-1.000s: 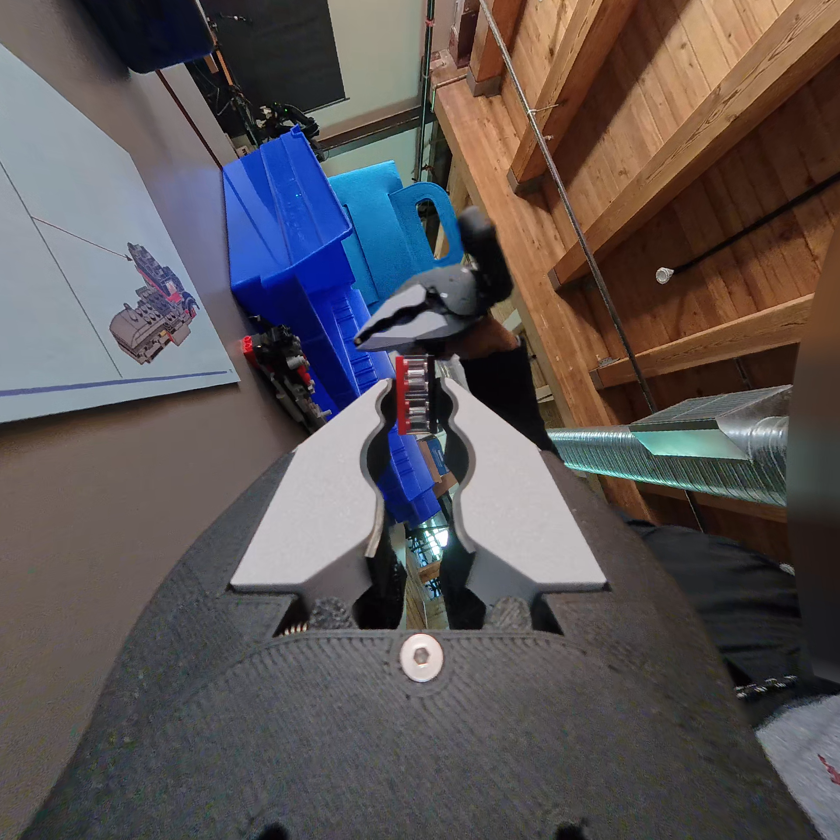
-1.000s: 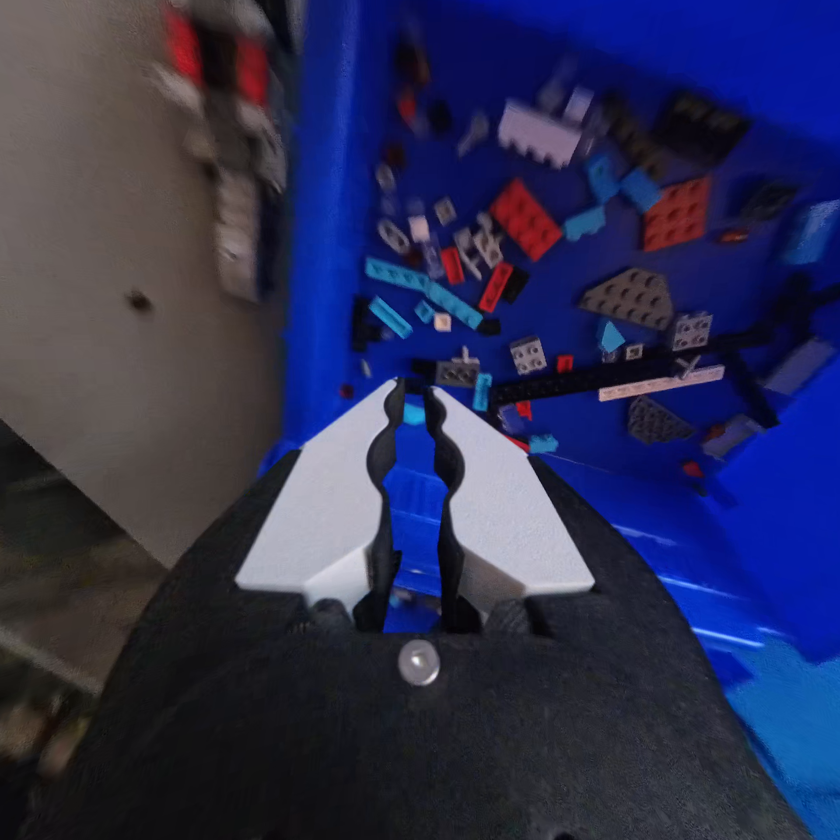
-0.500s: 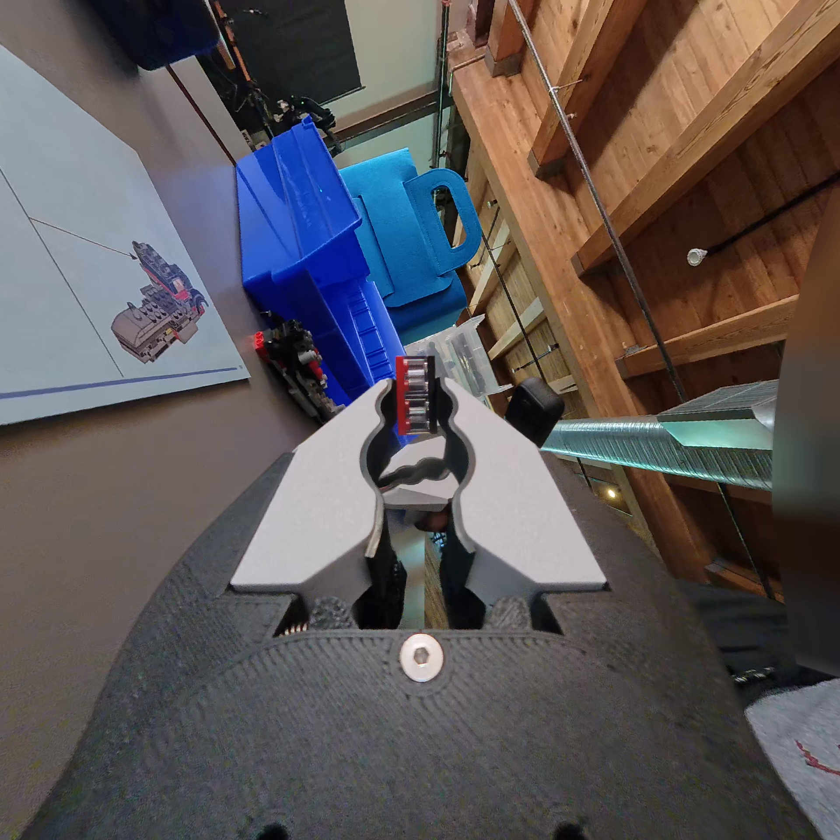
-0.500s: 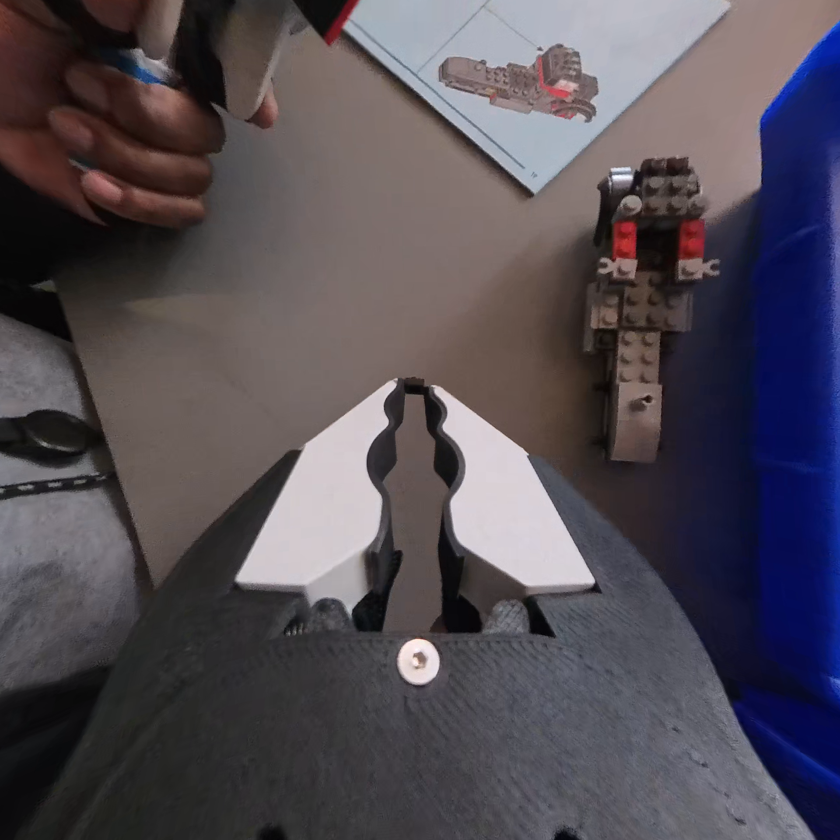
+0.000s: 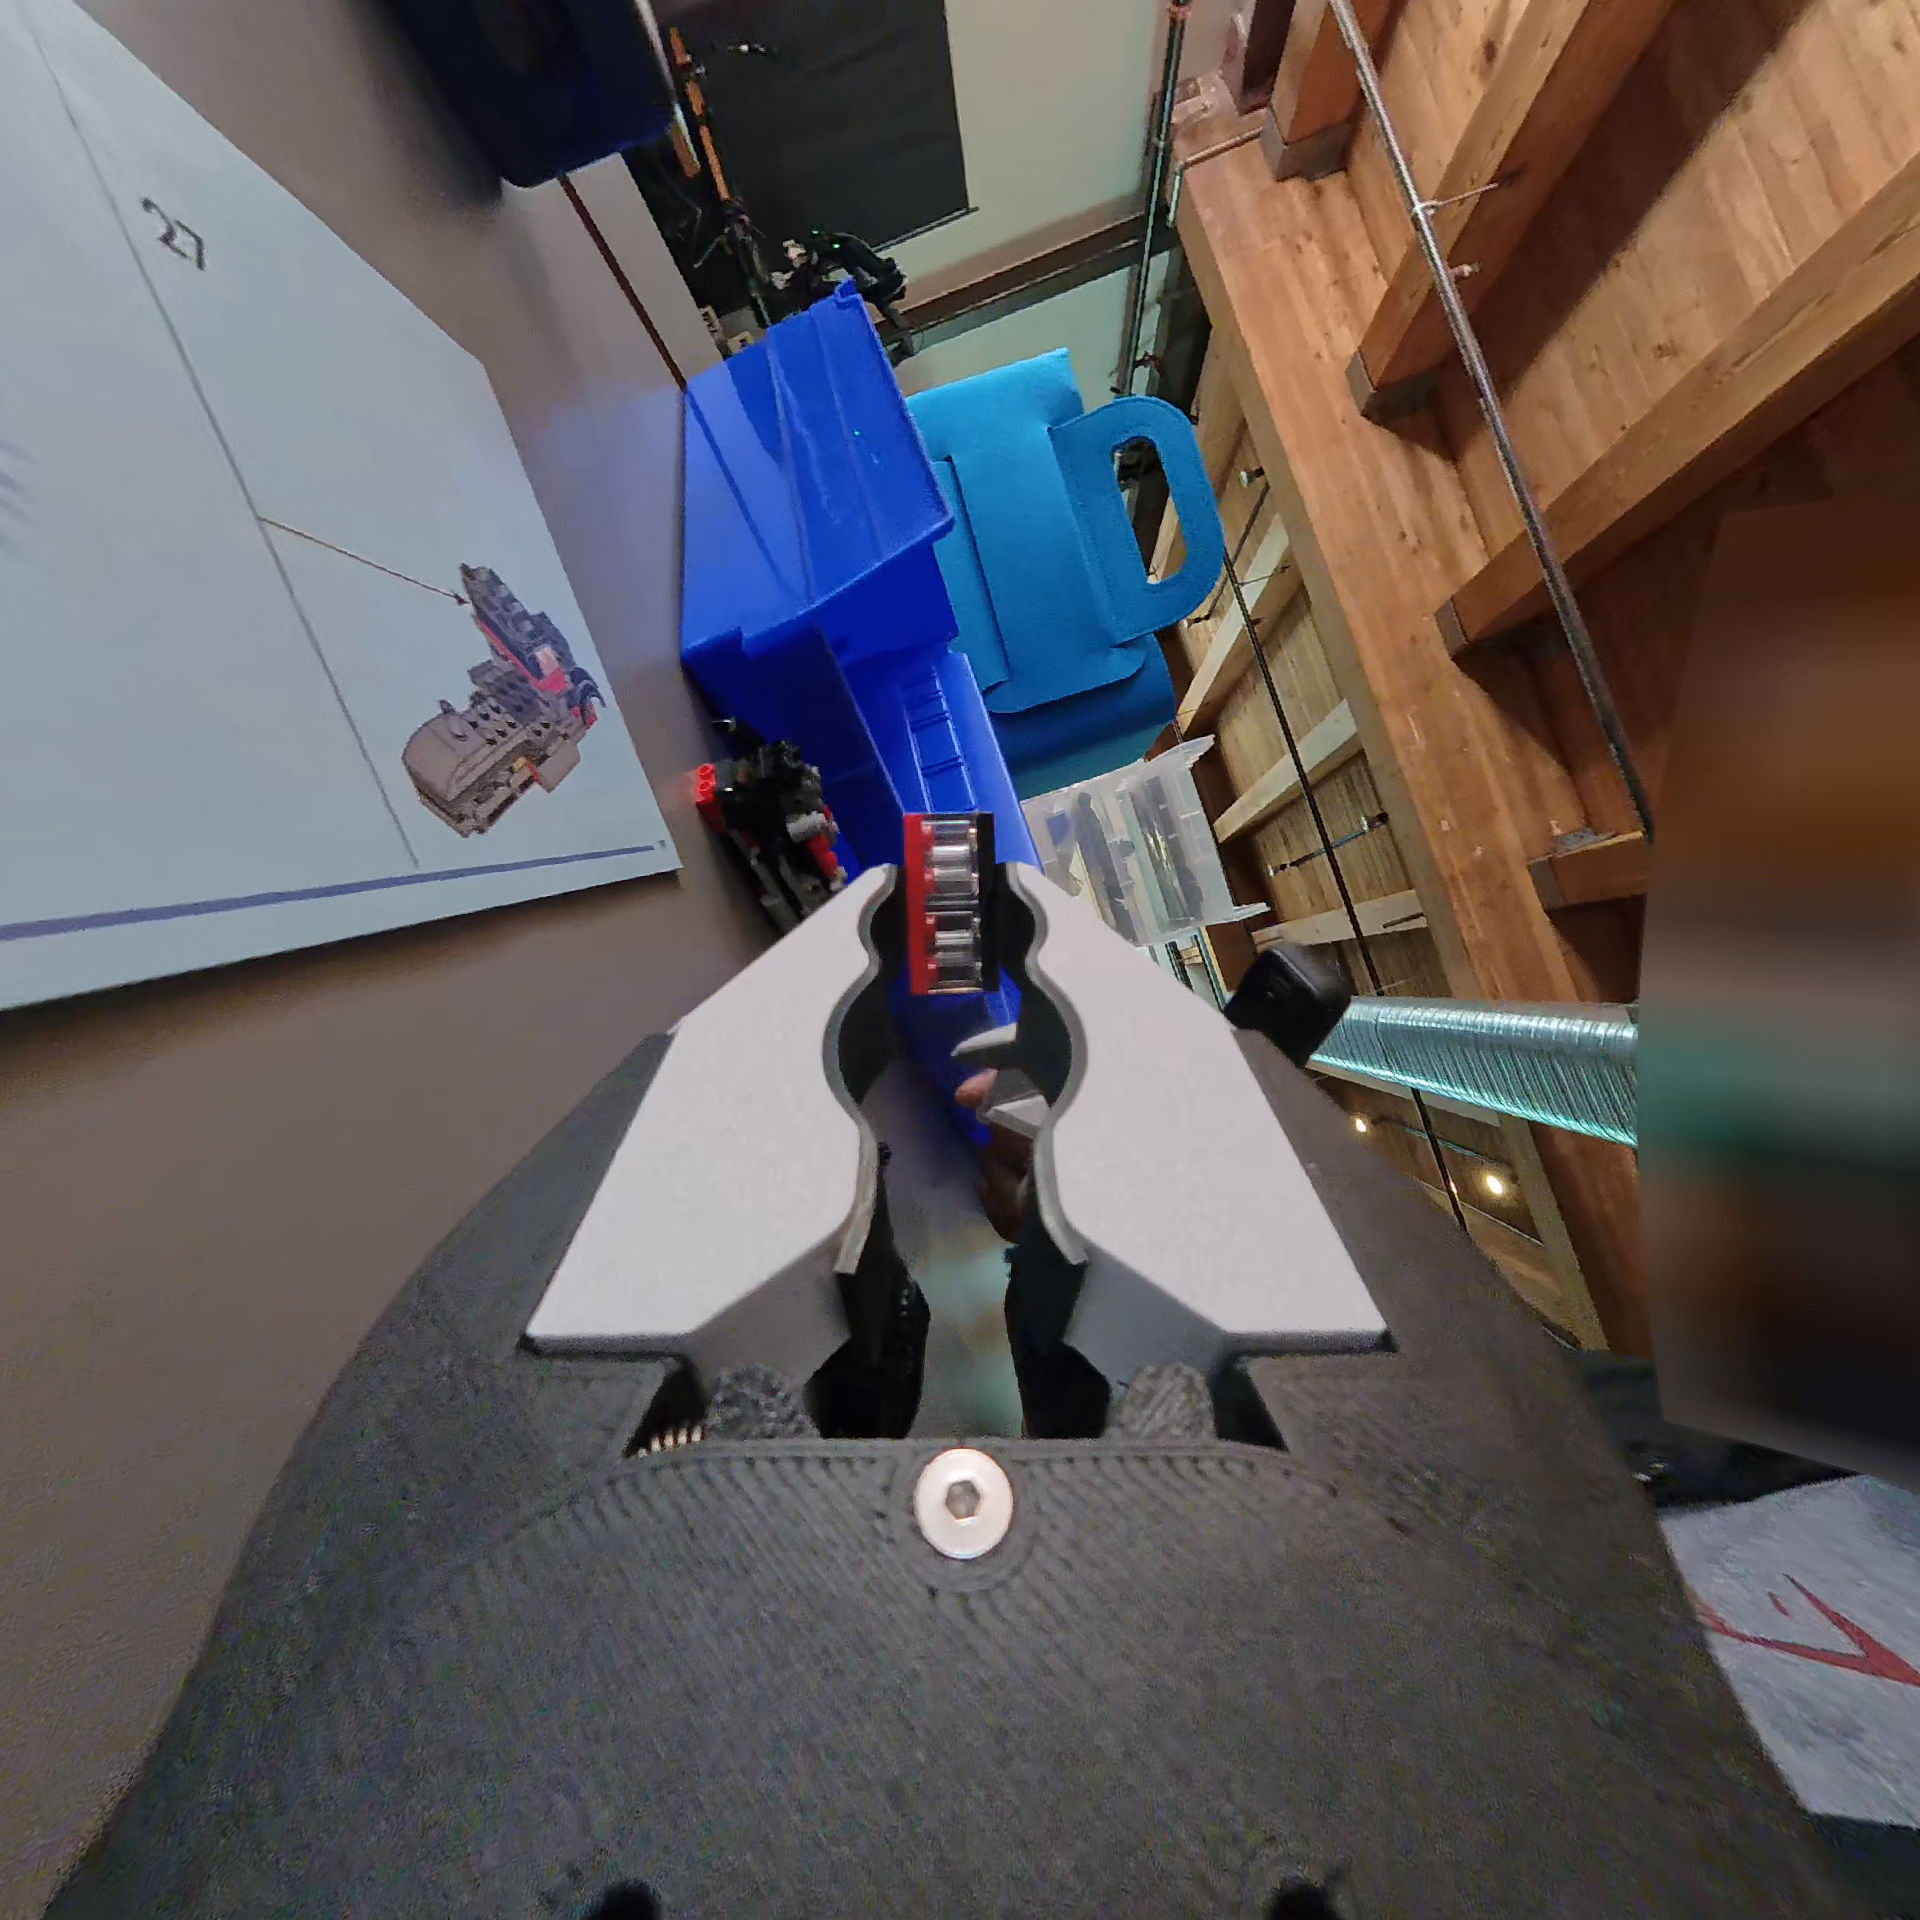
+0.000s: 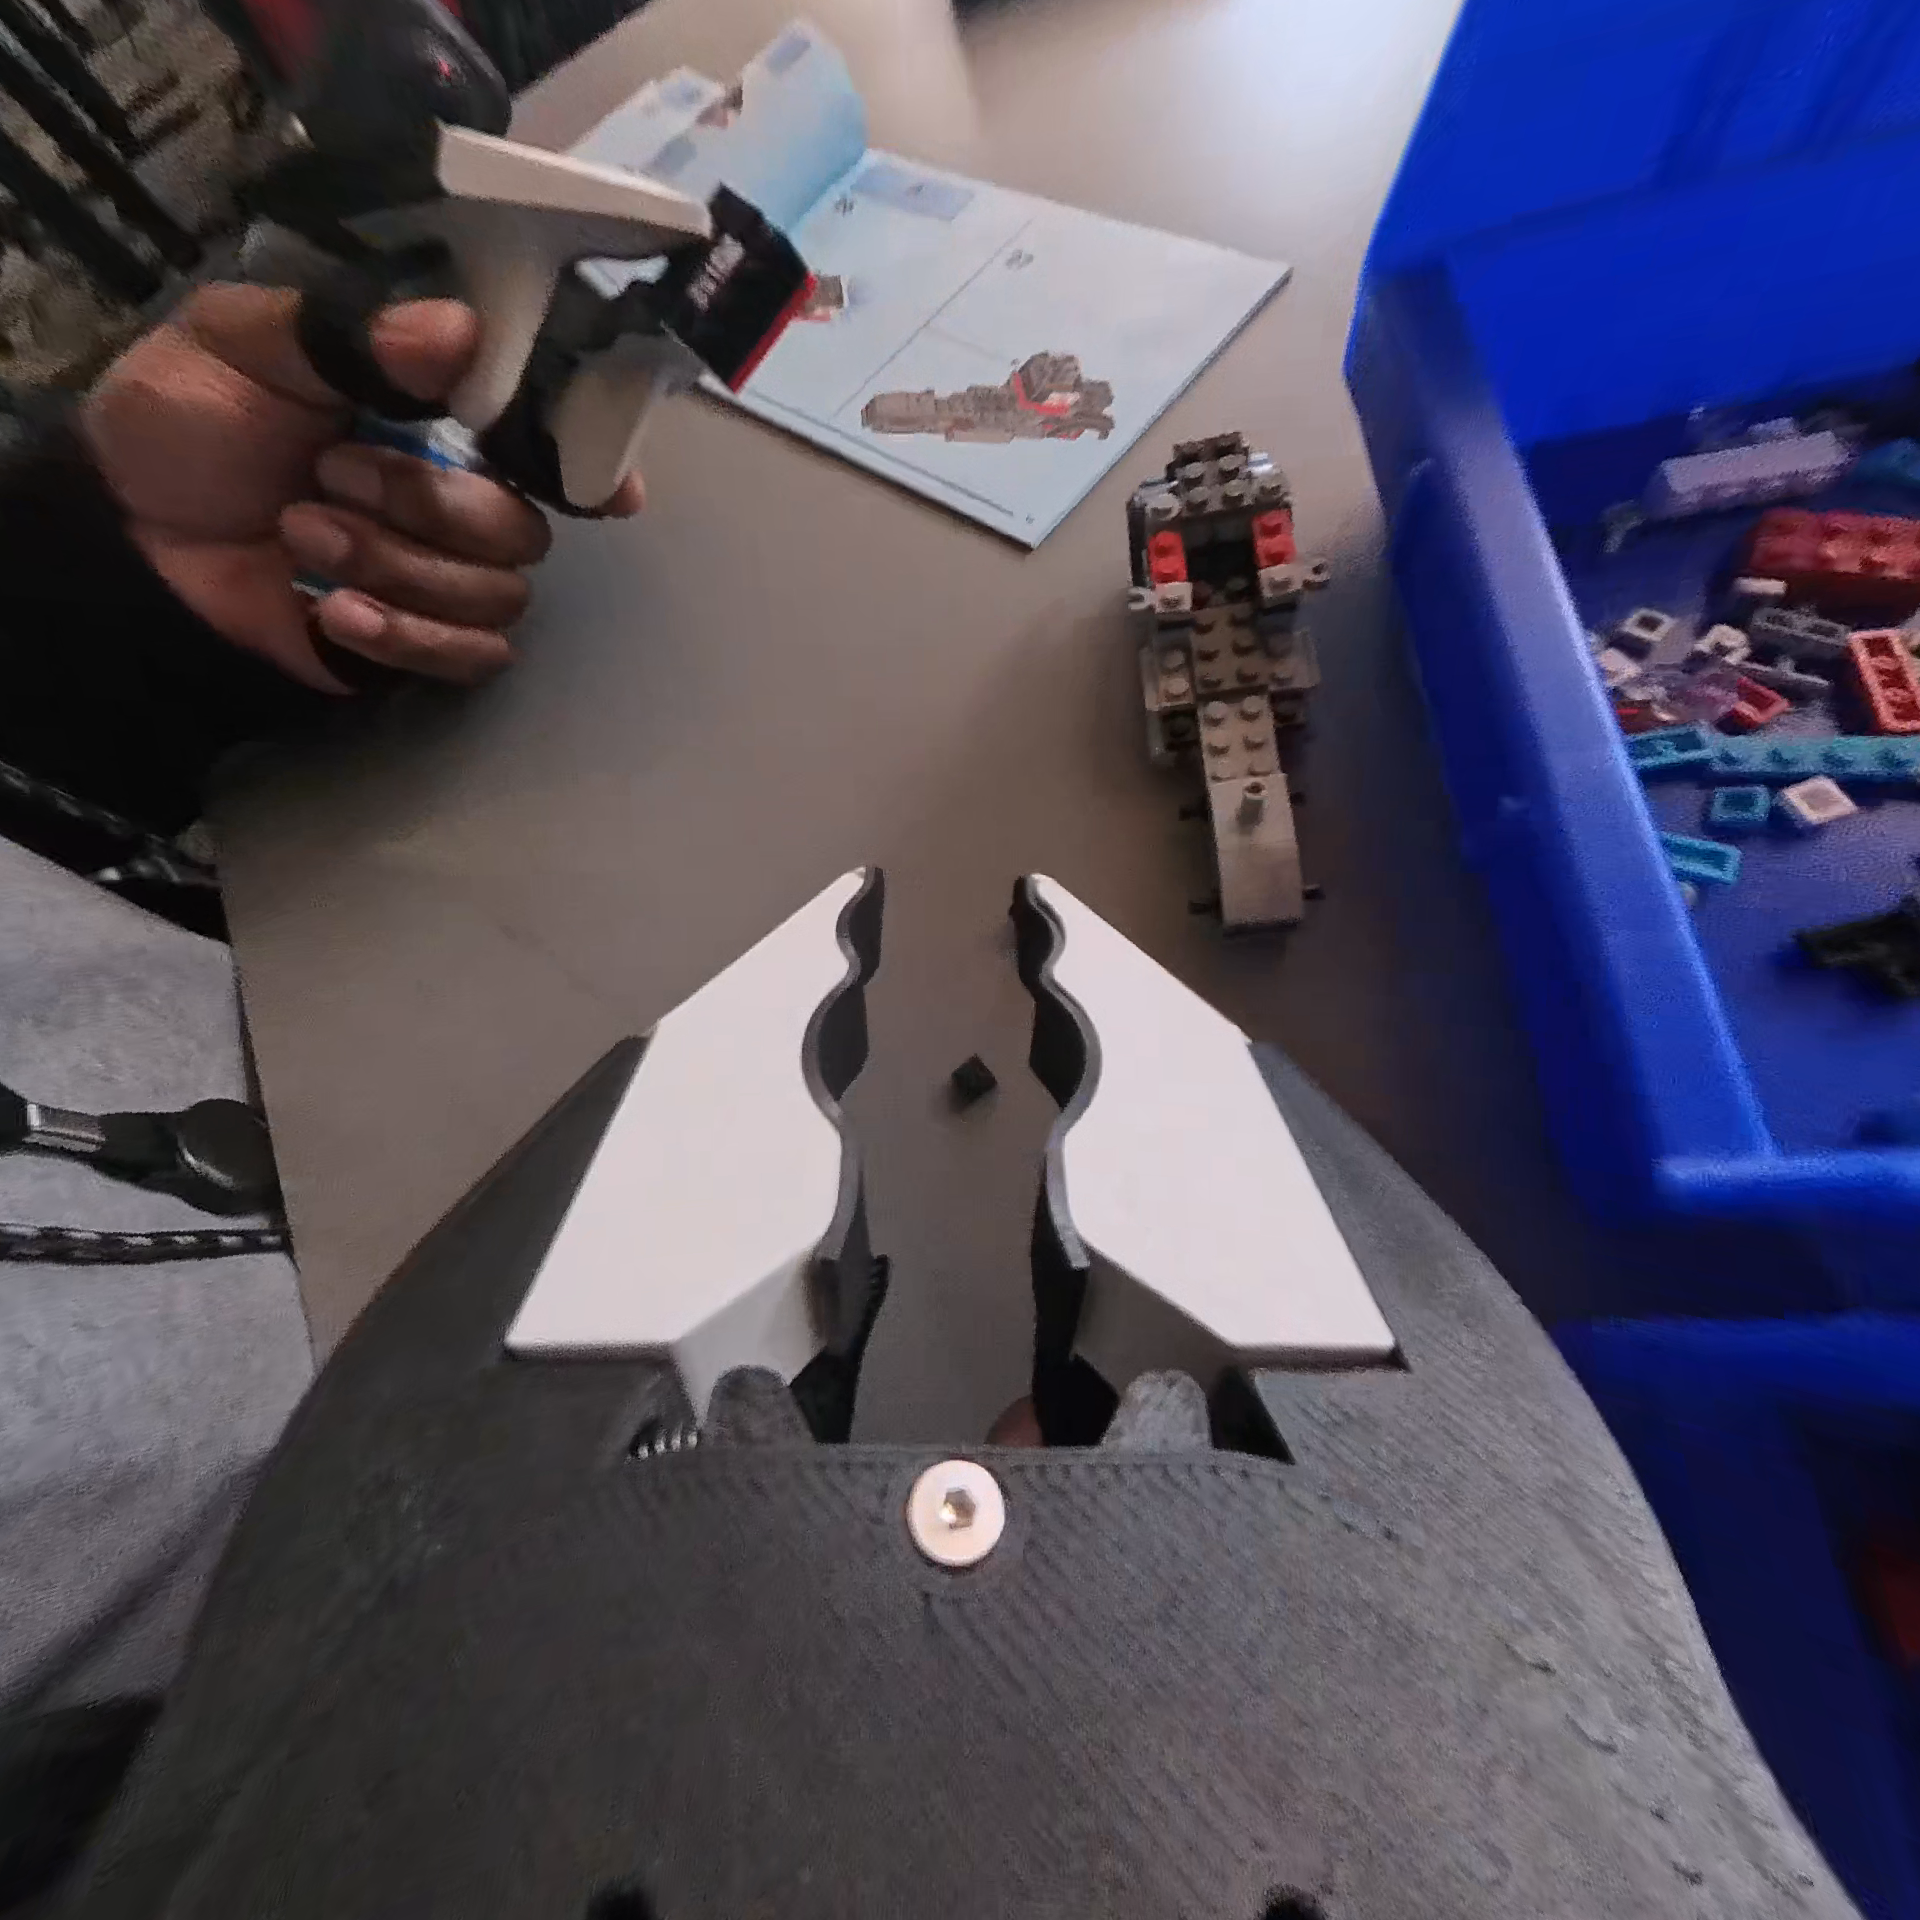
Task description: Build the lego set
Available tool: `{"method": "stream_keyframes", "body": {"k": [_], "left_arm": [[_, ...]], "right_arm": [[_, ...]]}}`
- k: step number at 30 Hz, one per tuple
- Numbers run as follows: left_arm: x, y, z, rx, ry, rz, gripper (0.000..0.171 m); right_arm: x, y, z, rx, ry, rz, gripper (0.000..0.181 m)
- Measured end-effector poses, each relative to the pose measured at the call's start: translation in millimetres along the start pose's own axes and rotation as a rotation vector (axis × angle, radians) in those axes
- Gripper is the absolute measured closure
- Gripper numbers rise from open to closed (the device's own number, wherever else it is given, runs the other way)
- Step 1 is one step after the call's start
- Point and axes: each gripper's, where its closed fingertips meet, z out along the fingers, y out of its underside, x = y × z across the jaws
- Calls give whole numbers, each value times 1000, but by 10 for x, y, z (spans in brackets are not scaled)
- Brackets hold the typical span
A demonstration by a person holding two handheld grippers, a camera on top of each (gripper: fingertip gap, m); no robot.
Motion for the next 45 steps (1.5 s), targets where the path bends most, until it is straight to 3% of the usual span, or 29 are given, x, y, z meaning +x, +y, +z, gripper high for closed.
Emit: {"method": "stream_keyframes", "body": {"k": [9,15,26,45], "left_arm": [[-234,44,80,-34,-158,-10,155],[-367,45,85,-27,-270,20,154],[-477,6,62,5,-356,21,154],[-465,11,60,4,-347,19,154]], "right_arm": [[209,206,-398,183,30,110,149],[343,132,-547,302,-71,306,146],[336,136,-546,301,-103,325,145],[354,132,-556,309,-91,328,145]]}}
